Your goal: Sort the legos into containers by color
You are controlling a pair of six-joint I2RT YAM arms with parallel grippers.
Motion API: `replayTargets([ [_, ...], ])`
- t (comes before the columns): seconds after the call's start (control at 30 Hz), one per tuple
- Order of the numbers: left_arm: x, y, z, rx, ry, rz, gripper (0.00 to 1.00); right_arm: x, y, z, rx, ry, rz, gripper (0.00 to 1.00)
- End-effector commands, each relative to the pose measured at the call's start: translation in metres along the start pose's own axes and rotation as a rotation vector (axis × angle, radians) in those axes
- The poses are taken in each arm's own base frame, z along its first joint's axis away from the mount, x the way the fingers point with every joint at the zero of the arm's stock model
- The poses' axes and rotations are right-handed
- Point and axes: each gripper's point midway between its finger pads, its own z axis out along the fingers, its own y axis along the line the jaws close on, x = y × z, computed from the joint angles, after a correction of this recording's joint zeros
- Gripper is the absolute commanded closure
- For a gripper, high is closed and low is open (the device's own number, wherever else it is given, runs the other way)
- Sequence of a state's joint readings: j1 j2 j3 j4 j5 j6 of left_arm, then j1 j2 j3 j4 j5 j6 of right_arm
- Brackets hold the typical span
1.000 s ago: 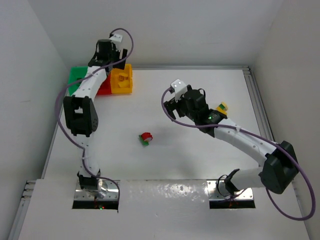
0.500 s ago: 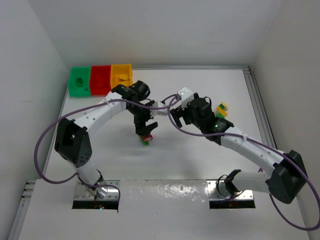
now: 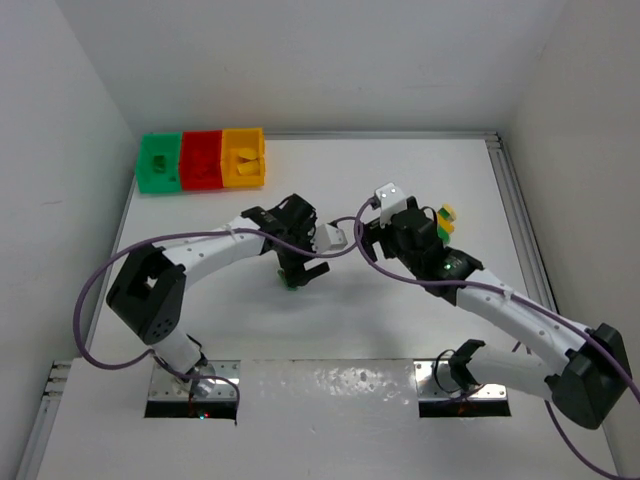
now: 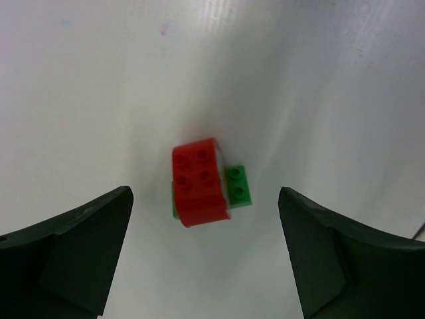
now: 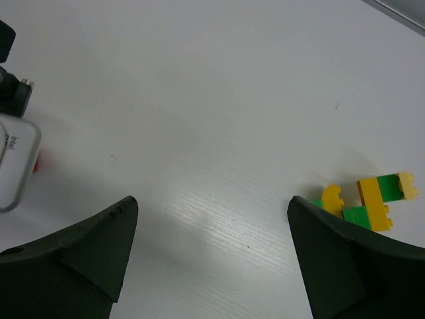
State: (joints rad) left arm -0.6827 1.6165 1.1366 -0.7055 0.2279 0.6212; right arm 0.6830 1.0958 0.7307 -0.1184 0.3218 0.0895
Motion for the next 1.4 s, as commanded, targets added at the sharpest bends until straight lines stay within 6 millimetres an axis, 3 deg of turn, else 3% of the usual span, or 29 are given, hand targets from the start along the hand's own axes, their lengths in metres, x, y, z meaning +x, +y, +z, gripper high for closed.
replayTargets([
  [0.0,-0.021,0.031,-0.003,-0.151,-0.067,-0.038,0.11,-0.01,-0.013,-0.008,0.063,-0.049,0.056,0.08],
  [0.1,-0.031,0.026,-0.014,-0.1,-0.127,-0.049,0.11,-0.004,-0.014,-0.011,0.067,-0.044,0.051,0.08],
  [0.17,-0.026,0.02,-0.017,-0.081,-0.114,-0.035,0.11,-0.001,-0.014,-0.013,0.06,-0.044,0.043,0.08],
  [0.3,0.015,0.014,0.001,-0.079,0.005,-0.011,0.1,0.004,-0.012,-0.014,0.05,-0.031,0.025,0.08],
  [0.4,0.031,0.02,0.013,-0.118,0.067,-0.042,0.1,0.003,-0.011,-0.014,0.043,-0.036,0.032,0.09],
  [0.5,0.019,0.037,0.015,-0.188,0.029,-0.046,0.12,0.0,-0.006,-0.013,0.016,-0.045,0.034,0.09],
  [0.6,0.008,0.04,0.013,-0.186,-0.001,-0.048,0.13,-0.002,-0.005,-0.014,0.01,-0.041,0.035,0.09],
  [0.7,0.016,0.036,0.02,-0.167,0.025,-0.048,0.21,-0.003,-0.007,-0.015,0.016,-0.047,0.027,0.09],
  [0.73,0.019,0.033,0.022,-0.158,0.032,-0.047,0.29,-0.004,-0.007,-0.015,0.017,-0.052,0.026,0.09],
  [0.83,0.023,0.022,0.025,-0.1,0.038,-0.044,0.41,-0.008,-0.013,-0.017,0.041,-0.065,0.021,0.09],
  [1.0,0.029,0.009,0.031,-0.017,0.079,-0.062,0.42,-0.016,-0.021,-0.021,0.075,-0.102,-0.002,0.09],
  [1.07,0.03,0.01,0.035,-0.018,0.088,-0.074,0.47,-0.019,-0.023,-0.021,0.086,-0.108,-0.009,0.09],
  [1.1,0.03,0.011,0.037,-0.023,0.087,-0.078,0.57,-0.02,-0.024,-0.021,0.087,-0.108,-0.012,0.09],
  [1.13,0.029,0.013,0.037,-0.029,0.083,-0.085,0.87,-0.021,-0.023,-0.021,0.084,-0.11,-0.01,0.09],
  [1.17,0.023,0.016,0.036,-0.043,0.066,-0.109,0.98,-0.022,-0.022,-0.021,0.076,-0.112,-0.007,0.09],
  [1.37,-0.01,0.029,0.02,-0.036,-0.028,-0.196,1.0,-0.017,-0.011,-0.019,0.024,-0.103,0.004,0.09],
])
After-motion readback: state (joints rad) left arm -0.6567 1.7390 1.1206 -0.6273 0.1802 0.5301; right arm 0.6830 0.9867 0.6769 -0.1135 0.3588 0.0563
